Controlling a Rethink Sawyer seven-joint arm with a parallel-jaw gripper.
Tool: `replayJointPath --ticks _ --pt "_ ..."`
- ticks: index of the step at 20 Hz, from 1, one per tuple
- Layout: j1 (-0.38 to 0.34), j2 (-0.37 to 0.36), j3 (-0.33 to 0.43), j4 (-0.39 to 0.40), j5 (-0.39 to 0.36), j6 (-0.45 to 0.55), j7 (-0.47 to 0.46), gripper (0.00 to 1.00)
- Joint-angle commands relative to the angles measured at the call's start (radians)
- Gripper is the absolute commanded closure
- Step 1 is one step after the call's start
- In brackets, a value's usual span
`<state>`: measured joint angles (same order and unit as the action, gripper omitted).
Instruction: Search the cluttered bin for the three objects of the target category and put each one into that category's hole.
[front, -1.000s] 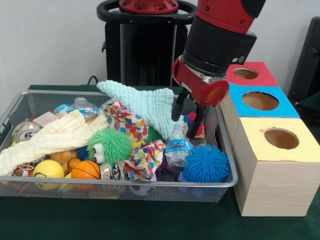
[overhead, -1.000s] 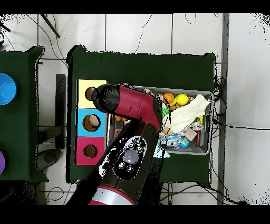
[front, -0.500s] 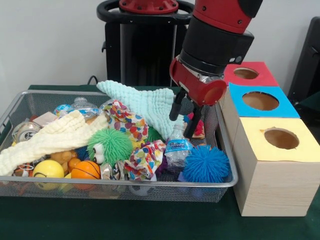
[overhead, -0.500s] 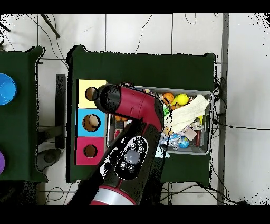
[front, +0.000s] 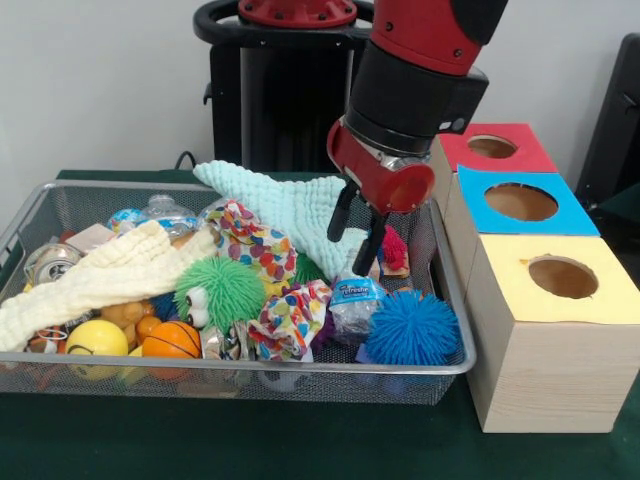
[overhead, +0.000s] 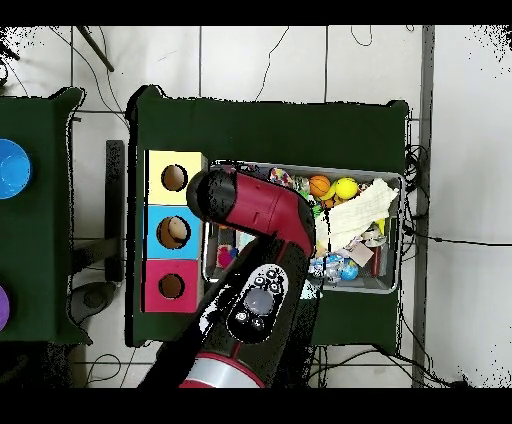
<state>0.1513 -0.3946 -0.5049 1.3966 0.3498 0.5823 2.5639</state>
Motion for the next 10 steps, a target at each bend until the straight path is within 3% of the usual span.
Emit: replayJointPath --ticks 1,10 --pt "-0.051 0.0 0.156 0.151 -0.079 -0.093 -0.031 0.0" --pt "-0.097 -0.037 0.204 0.194 -0.132 -0.138 -0.043 0.0"
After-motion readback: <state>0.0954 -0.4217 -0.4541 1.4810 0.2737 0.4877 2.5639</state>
